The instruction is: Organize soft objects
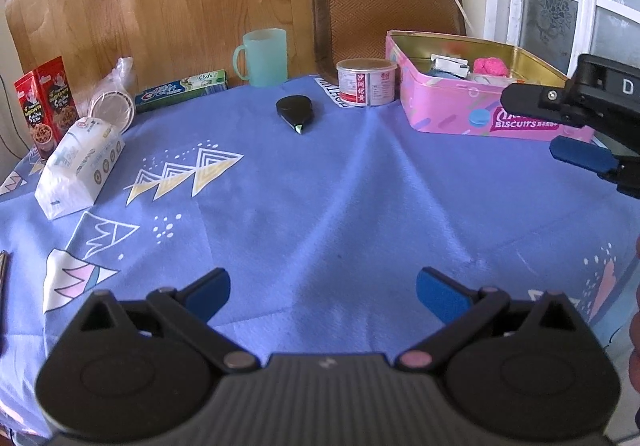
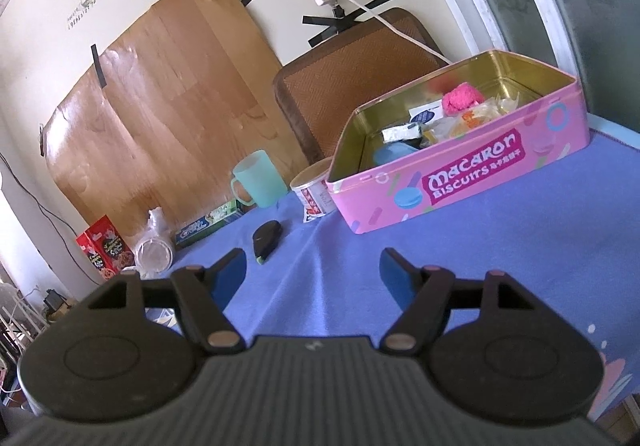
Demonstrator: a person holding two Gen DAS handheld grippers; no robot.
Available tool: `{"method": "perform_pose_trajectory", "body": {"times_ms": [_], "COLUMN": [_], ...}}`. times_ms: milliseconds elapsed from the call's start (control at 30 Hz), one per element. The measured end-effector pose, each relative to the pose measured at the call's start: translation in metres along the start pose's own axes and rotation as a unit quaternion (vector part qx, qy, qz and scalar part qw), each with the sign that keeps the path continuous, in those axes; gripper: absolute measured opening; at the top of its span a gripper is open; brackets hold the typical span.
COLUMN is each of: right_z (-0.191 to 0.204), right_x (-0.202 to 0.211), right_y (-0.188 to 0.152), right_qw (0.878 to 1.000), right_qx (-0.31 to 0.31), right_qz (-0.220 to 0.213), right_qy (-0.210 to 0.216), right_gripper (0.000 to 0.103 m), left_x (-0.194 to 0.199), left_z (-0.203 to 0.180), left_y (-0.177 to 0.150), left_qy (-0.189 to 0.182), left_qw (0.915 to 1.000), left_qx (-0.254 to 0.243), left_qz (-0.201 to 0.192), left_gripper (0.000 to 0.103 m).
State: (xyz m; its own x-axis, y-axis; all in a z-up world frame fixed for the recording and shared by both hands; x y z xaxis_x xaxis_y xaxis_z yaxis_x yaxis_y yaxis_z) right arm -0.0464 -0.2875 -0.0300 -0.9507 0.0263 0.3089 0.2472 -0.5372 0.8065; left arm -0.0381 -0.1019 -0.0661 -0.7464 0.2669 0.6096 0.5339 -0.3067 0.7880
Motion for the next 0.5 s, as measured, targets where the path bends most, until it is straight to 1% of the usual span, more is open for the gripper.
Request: {"method": "perform_pose_trajectory", "body": {"times_ms": [233, 500], "right_z": [0.0000, 0.0006], "right_x": [0.0004, 0.0020], "right_y": [-0.0001, -0.0001], "right_qw": [1.000, 1.000], "right_qx": [0.006, 0.010], "right_qz": [0.000, -0.004], "right_qy": [0.005, 0.004], "right_gripper": [0.076, 0.076], "left_x": [0.0030, 0.0027], "left_z": [0.0027, 0.0048], "left_y": [0.0011, -0.0014], "left_qy": [-0.002, 0.002], "left_qw": [0.9999, 0.9999], "left_qx": [0.009, 0.014], "left_qz": [-0.009, -0.004], "left_gripper": [0.103, 0.103]}}
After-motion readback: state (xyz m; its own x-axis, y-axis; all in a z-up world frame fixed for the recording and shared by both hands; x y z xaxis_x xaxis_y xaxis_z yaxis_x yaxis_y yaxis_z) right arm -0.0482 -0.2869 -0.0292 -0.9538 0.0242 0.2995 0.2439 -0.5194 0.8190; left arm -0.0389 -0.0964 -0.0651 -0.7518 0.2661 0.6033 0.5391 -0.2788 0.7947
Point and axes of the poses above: each gripper's, at about its wrist camera, not at the fingertips, and x roughly against the way its jaws point, z to its left, y to its top, the point moved 8 cm from there along -x, roughly the way its jaws point, and after that the axes turned 6 degrees about -z, right-handed, at the moved point
